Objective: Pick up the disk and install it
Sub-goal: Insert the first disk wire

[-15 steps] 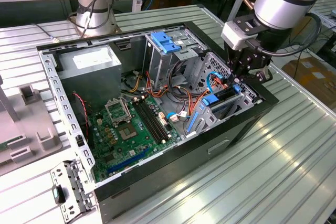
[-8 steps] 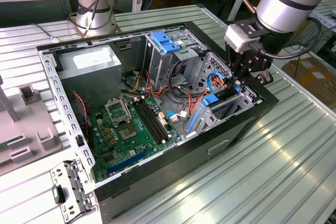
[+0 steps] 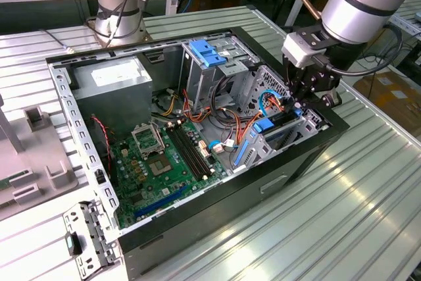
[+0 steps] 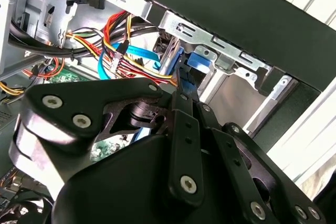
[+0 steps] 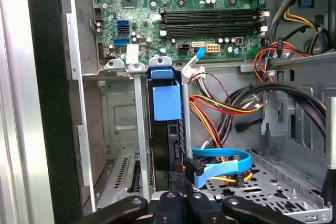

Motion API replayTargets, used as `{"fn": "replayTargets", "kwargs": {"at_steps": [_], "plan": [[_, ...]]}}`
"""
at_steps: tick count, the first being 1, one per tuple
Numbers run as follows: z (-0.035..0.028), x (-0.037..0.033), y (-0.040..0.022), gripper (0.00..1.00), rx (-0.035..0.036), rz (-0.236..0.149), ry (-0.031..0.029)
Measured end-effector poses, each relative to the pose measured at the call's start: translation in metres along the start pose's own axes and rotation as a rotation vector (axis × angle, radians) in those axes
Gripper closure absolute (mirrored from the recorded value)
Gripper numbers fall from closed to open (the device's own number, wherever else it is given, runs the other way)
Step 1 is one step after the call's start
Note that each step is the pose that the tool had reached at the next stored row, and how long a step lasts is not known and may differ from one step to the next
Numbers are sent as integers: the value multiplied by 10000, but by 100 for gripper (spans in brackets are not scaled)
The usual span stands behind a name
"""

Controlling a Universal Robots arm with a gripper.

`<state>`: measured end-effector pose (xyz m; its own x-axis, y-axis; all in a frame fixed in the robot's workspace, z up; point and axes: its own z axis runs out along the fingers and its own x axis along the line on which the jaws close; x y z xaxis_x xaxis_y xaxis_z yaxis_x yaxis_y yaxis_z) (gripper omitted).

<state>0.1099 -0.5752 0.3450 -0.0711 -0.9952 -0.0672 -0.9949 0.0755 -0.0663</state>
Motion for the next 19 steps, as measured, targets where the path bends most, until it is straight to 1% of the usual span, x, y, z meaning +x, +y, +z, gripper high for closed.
{"fn": "replayTargets", "kwargs": {"at_steps": [2, 5, 10, 12, 14, 16, 19], "plan": [[1, 0, -4, 89, -1, 0, -1], [-27, -2, -12, 89, -1, 0, -3], [-35, -4, -24, 89, -1, -3, -1], [-48, -7, -47, 89, -2, -1, -12], [-86, -11, -70, 89, -3, 0, -18], [-126, -16, -113, 89, -8, 1, -35], [-153, -22, -157, 89, -17, 1, -42]]}}
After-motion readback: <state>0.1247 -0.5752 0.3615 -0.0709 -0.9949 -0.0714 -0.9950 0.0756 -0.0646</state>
